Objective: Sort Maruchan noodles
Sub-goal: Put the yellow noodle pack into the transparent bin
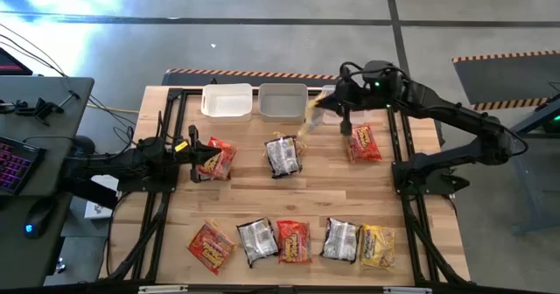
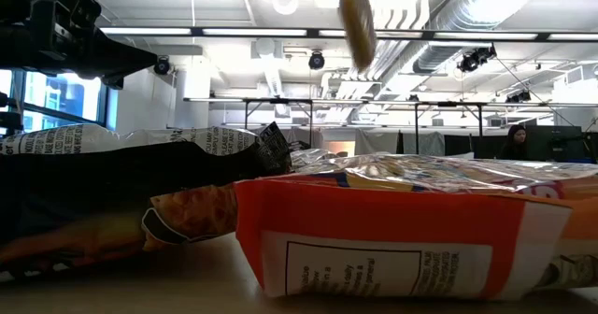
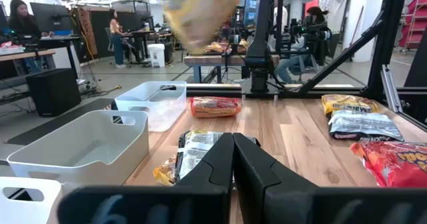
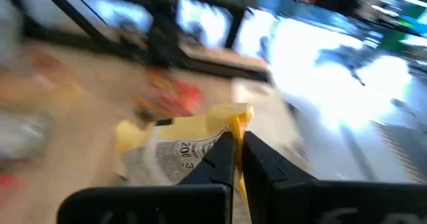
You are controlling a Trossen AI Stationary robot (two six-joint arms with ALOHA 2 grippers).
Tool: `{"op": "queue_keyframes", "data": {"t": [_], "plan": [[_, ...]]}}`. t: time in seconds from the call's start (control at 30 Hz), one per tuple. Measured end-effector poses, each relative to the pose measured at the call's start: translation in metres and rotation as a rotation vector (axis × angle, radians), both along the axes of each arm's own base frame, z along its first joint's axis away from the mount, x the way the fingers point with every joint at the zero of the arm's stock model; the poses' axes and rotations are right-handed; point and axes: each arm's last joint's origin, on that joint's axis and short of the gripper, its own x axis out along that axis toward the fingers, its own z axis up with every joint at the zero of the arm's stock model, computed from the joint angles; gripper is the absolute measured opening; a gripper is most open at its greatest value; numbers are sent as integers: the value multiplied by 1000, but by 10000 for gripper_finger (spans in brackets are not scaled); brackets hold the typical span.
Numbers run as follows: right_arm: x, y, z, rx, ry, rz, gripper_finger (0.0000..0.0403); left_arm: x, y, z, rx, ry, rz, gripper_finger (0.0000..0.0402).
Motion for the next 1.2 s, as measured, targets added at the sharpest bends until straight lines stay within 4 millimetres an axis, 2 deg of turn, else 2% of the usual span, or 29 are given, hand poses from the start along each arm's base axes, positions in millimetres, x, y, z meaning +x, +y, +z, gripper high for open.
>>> {"op": "queue_keyframes", "data": {"t": [0.13, 0.27, 0.47, 0.63, 0.8, 1.03, 1.2], "plan": [[9, -20, -14, -71, 76, -37, 0, 0, 0, 0, 0, 0, 0, 3], [28, -48, -38, -110, 142, 10, 0, 0, 0, 0, 0, 0, 0, 3], [53, -91, -71, -296, 149, 131, 0, 0, 0, 0, 0, 0, 0, 3], [63, -120, -91, -447, 135, 187, 0, 0, 0, 0, 0, 0, 0, 3], [67, -147, -106, -424, 125, 239, 0, 0, 0, 0, 0, 0, 0, 3], [71, -163, -132, -435, 188, 266, 0, 0, 0, 0, 0, 0, 0, 3], [74, -163, -134, -496, 196, 284, 0, 0, 0, 0, 0, 0, 0, 3]]}}
